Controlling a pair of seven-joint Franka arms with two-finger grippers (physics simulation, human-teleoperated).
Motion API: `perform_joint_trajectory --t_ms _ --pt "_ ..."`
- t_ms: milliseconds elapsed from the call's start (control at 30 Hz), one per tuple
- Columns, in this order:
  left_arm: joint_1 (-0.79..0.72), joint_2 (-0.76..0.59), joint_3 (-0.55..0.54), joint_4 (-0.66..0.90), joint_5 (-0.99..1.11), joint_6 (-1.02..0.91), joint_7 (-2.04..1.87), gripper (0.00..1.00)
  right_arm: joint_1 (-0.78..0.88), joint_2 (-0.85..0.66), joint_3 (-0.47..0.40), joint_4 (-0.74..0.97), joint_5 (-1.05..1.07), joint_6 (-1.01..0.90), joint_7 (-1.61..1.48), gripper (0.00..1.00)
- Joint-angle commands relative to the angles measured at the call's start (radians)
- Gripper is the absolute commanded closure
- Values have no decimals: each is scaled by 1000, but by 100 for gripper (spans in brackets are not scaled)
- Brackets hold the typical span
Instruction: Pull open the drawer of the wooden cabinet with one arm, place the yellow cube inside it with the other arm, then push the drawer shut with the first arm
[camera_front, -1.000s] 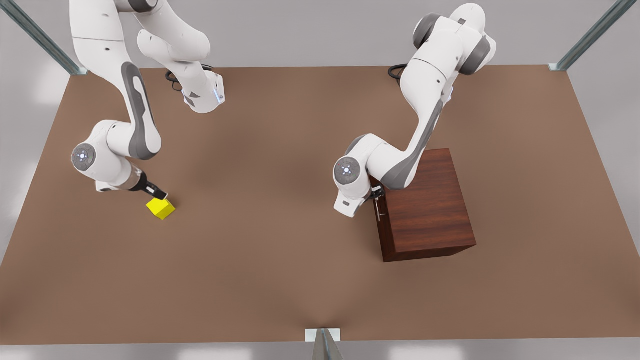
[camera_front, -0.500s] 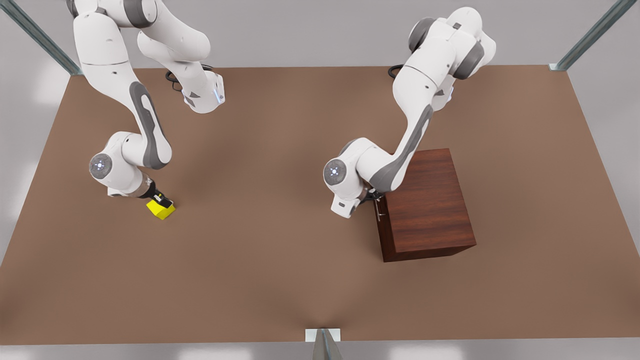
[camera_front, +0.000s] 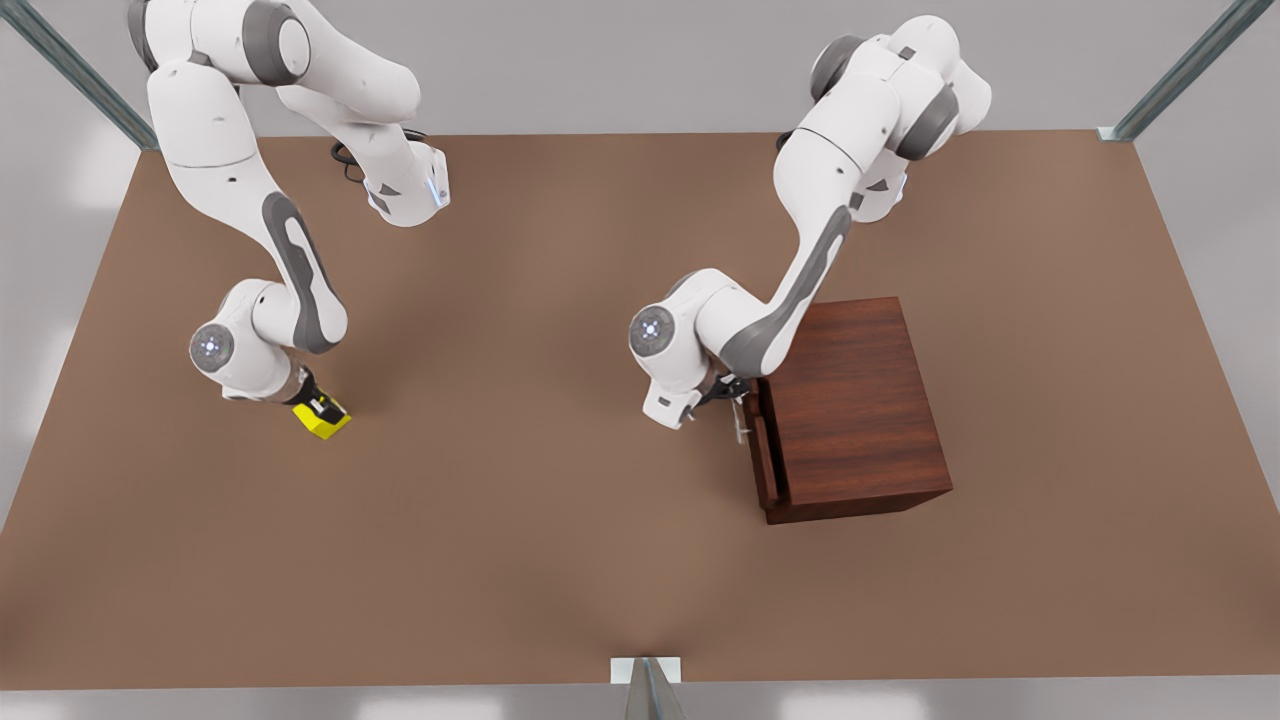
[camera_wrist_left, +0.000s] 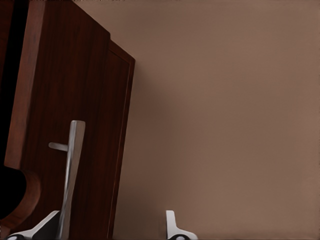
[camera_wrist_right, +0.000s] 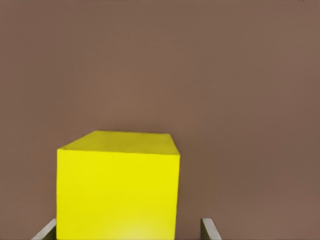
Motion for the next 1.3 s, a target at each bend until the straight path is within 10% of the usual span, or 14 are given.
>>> perform_joint_trajectory --t_ms 0,467,733,1267 --pt "-6 2 -2 5 -2 16 -18 0 -3 11 0 11 -1 32 16 0" --pt "-35 17 -2 33 7 81 -10 0 -1 50 0 27 0 58 19 0" --pt "-49 20 -2 39 7 108 -12 0 0 44 0 27 0 54 27 27" --pt "-64 39 1 70 9 145 -16 0 7 -88 5 102 0 -172 30 31"
